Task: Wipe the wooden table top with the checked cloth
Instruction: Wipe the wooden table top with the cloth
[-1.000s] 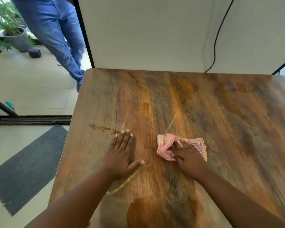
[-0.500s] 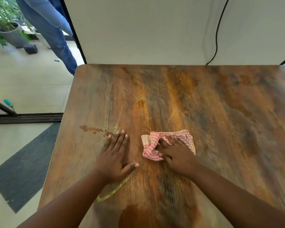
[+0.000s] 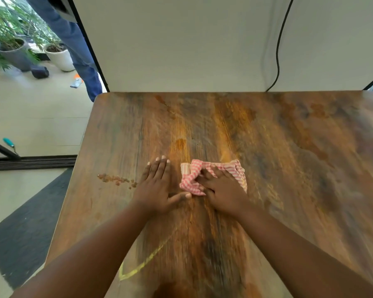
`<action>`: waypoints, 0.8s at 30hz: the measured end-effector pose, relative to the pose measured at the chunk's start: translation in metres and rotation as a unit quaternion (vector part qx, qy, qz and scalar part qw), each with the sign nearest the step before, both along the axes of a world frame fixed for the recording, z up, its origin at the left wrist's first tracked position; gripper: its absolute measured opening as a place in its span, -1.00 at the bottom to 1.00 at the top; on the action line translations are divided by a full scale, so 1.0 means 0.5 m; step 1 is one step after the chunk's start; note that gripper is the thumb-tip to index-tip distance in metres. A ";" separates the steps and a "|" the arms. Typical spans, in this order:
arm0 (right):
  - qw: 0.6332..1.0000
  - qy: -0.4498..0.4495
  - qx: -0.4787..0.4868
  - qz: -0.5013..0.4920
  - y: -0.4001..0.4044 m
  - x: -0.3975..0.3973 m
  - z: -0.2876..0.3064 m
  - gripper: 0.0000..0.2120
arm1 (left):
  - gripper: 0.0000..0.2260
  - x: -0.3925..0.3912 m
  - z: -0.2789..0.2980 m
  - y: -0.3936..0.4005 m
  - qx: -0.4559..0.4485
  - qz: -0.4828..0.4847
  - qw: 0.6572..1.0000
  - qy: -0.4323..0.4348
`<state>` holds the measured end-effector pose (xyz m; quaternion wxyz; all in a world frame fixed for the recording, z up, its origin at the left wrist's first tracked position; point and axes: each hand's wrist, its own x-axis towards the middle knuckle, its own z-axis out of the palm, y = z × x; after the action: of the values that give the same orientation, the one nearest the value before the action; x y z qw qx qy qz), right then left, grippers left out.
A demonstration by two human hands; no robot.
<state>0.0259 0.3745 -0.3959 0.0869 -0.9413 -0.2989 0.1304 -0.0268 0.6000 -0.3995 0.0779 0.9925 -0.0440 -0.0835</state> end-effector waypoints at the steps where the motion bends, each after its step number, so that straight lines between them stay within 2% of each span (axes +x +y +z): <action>1: 1.000 0.001 0.004 0.004 -0.023 -0.005 -0.001 -0.58 | 0.07 0.012 0.001 0.002 0.003 0.001 1.000 0.002; 6: 0.999 -0.002 0.011 -0.029 -0.100 0.047 0.003 -0.60 | 0.07 0.059 -0.002 0.023 0.013 0.011 1.000 0.009; 12: 0.995 -0.031 0.016 -0.093 -0.023 0.112 -0.003 -0.58 | 0.01 0.136 -0.009 0.056 0.012 0.044 0.999 0.003; 15: 0.996 -0.032 0.031 -0.074 -0.003 0.103 -0.010 -0.58 | 0.01 0.163 -0.017 0.072 0.016 0.041 0.999 -0.006; 19: 0.999 -0.028 0.030 -0.011 -0.060 0.073 -0.012 -0.57 | 0.00 0.164 -0.027 0.077 0.007 0.039 0.999 -0.025; 24: 0.998 -0.029 0.058 -0.019 -0.108 0.112 -0.002 -0.61 | -0.01 0.165 -0.024 0.076 0.007 0.046 0.998 -0.030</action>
<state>0.0817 0.3203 -0.3967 0.1353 -0.9437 -0.2901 0.0836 0.0555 0.6379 -0.4115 0.0735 0.9960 0.0000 -0.0500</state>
